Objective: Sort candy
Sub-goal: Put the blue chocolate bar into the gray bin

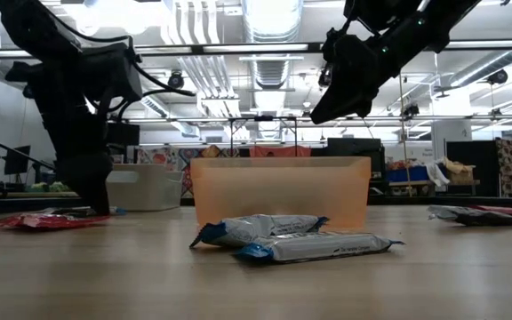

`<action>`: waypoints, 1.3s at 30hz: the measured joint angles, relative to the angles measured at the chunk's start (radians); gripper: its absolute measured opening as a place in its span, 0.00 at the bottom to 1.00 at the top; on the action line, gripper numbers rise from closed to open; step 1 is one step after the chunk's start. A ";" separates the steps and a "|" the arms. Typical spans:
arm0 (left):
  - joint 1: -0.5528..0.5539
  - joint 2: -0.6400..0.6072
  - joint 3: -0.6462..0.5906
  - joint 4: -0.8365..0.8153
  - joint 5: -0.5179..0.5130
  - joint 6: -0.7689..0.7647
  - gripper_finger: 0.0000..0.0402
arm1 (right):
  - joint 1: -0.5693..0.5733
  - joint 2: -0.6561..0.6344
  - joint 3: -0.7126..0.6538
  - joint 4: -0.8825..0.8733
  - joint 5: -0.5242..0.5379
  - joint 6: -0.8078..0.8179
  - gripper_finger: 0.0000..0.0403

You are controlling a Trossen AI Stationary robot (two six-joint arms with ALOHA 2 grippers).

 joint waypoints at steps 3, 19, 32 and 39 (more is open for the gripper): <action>0.000 0.000 -0.001 0.003 -0.001 -0.002 0.23 | 0.000 0.000 0.005 -0.004 0.000 -0.015 0.23; 0.000 -0.044 0.093 -0.044 0.086 0.045 0.01 | 0.000 -0.001 0.006 -0.019 -0.003 -0.037 0.23; 0.040 -0.189 0.353 -0.086 0.126 0.340 0.01 | -0.010 -0.016 0.024 -0.015 -0.001 -0.193 0.23; 0.270 -0.206 0.426 -0.060 0.145 0.583 0.00 | -0.099 -0.046 0.032 -0.008 0.000 -0.270 0.23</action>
